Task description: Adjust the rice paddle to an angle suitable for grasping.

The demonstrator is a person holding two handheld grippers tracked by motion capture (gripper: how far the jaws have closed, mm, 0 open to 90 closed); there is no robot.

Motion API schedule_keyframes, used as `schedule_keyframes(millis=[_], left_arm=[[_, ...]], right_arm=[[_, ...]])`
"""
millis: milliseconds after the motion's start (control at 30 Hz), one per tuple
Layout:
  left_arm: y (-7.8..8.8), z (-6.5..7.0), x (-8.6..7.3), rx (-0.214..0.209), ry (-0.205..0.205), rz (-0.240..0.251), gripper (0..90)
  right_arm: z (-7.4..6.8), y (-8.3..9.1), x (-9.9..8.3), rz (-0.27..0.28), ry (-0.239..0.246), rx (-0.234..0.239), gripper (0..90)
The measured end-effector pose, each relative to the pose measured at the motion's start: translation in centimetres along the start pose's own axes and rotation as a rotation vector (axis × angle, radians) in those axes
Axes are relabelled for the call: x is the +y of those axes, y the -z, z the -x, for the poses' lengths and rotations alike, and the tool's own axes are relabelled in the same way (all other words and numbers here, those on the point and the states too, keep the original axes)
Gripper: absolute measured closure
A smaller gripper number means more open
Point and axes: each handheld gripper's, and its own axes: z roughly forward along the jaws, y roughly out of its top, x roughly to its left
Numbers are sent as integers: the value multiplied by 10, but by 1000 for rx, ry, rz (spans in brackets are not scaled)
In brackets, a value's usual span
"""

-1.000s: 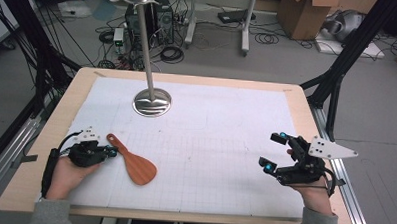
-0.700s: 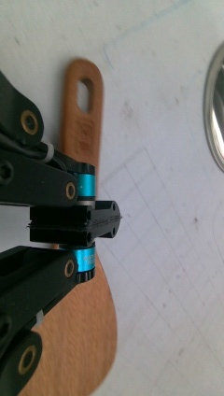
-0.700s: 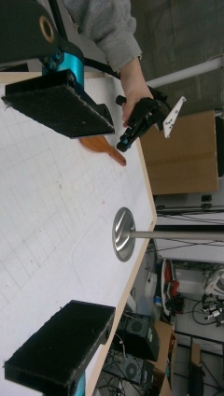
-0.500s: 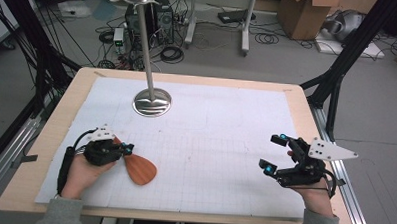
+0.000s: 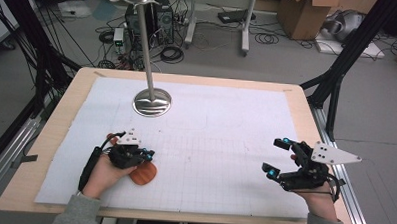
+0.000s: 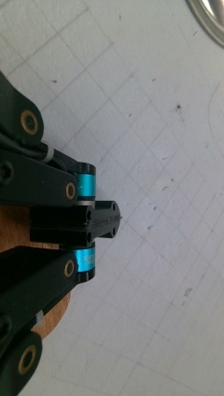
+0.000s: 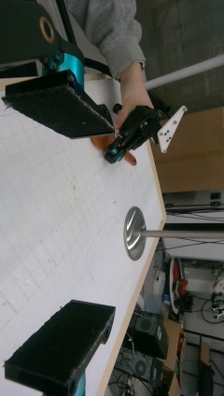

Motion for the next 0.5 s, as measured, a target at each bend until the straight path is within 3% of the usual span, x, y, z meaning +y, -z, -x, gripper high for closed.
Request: schedule_keyframes(millis=[100,500], left_arm=[[-2,3,2,-24,-13,-4,895],[-4,17,2,-52,-44,-19,895]], right_arm=[[0,2,-1,-3,-6,-2,103],[2,2,-2,-3,-7,-1,103]])
